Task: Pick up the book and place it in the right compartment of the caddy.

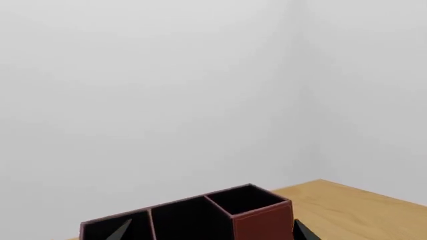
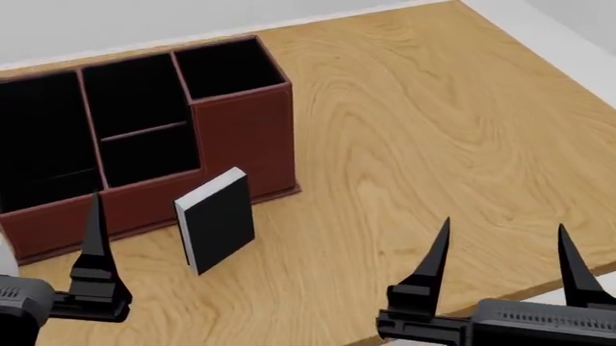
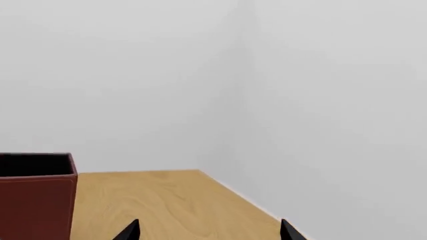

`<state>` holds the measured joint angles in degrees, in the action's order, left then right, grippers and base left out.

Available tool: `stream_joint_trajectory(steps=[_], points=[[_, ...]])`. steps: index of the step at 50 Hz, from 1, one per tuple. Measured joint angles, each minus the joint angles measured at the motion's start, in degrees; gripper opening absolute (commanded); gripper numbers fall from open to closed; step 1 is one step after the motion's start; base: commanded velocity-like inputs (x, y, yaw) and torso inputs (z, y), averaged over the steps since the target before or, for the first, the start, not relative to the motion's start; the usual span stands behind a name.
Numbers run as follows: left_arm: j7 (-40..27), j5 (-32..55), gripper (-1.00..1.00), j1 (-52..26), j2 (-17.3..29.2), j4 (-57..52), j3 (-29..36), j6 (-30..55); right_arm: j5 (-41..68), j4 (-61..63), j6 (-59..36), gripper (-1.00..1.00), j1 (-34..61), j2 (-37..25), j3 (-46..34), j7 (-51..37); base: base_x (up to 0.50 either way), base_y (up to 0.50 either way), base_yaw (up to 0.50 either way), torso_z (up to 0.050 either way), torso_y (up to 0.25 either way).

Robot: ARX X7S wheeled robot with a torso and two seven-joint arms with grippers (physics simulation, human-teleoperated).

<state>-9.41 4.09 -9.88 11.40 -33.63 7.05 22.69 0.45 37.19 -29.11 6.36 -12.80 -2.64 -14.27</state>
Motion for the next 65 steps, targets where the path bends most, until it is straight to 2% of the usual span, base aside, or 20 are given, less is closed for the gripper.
stream_joint_trajectory(steps=[17, 45, 52, 65], points=[[-0.6, 0.5, 1.0, -0.1, 0.7, -0.3, 0.1, 0.0, -1.1, 0.3, 0.0, 1.0, 0.2, -0.7, -1.7, -0.9, 0.52, 0.05, 0.0, 0.0, 0.0], [-1.5, 0.9, 1.0, -0.1, 1.6, 0.2, 1.2, -0.8, -0.3, 0.2, 1.3, 1.0, 0.1, -1.8, -2.5, -1.1, 0.47, -0.18, 0.0, 0.0, 0.001], [-1.8, 0.9, 1.0, -0.1, 1.8, 0.1, 1.4, -0.7, -1.1, 0.4, 0.1, 1.0, 0.4, -1.8, -2.8, -2.0, -0.01, 0.0, 0.0, 0.0, 0.003], [-2.2, 1.2, 1.0, -0.1, 2.2, -0.1, 1.7, -0.6, 0.7, 0.5, -0.2, 1.0, 0.1, -1.1, -1.6, -2.5, -0.09, 0.04, -0.5, 0.0, 0.0]])
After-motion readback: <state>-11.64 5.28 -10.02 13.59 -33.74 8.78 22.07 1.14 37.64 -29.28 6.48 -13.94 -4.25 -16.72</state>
